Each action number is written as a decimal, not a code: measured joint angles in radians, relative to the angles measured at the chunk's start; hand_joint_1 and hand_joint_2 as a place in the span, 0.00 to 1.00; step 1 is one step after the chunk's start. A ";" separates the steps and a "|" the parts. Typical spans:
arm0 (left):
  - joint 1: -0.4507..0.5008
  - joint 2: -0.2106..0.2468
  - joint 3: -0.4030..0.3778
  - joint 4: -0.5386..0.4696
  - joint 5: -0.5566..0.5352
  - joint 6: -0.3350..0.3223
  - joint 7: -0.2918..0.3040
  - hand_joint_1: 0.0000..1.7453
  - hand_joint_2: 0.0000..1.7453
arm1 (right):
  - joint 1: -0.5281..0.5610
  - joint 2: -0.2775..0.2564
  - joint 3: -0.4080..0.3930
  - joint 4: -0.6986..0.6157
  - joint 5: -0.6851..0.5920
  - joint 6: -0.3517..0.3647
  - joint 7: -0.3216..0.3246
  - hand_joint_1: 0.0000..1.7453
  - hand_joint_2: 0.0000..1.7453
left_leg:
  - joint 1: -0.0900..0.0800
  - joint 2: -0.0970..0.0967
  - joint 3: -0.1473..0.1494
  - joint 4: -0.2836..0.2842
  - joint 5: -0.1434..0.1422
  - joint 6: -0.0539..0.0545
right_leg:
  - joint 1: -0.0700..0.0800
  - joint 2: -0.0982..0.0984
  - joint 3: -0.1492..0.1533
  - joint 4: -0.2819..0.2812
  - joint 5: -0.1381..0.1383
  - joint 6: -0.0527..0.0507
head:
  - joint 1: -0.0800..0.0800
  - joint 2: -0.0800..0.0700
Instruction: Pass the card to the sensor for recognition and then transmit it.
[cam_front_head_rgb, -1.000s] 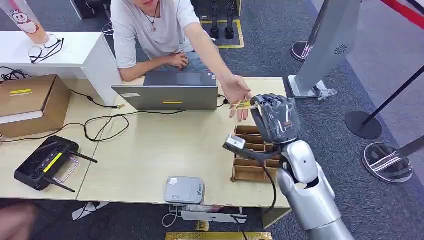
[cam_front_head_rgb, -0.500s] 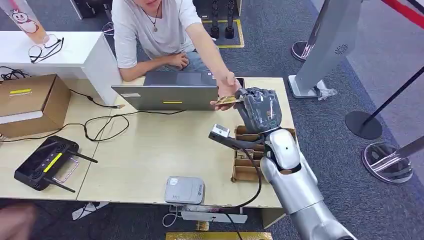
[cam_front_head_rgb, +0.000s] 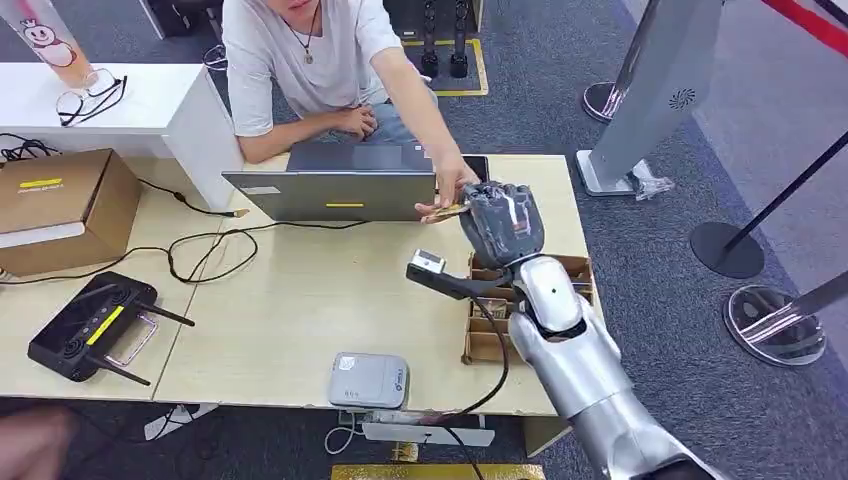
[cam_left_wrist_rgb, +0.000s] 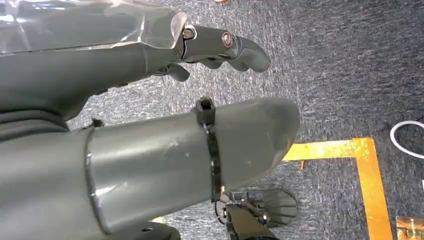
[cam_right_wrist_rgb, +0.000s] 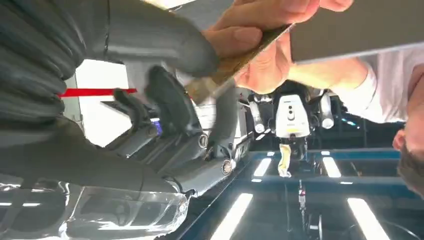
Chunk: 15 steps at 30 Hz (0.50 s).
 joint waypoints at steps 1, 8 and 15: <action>0.001 0.000 0.000 0.000 0.000 0.002 -0.001 0.00 0.00 | -0.001 0.000 0.002 0.004 0.006 -0.003 0.003 0.00 1.00 | 0.000 0.000 0.000 0.000 0.000 0.000 | 0.000 0.000 0.000 0.000 0.000 0.000 | 0.000 0.000; 0.004 -0.003 0.000 0.000 0.000 0.003 -0.007 0.00 0.00 | -0.006 0.004 0.006 0.026 0.012 -0.021 0.006 0.00 1.00 | 0.000 0.000 0.000 0.000 0.000 0.000 | 0.000 0.000 0.000 0.000 0.000 0.000 | 0.000 0.000; 0.004 -0.003 0.000 0.000 0.000 0.003 -0.007 0.00 0.00 | -0.010 0.006 0.010 0.042 0.013 -0.030 0.007 0.00 1.00 | 0.000 0.000 0.000 0.000 0.000 0.000 | 0.000 0.000 0.000 0.000 0.000 0.000 | 0.000 0.000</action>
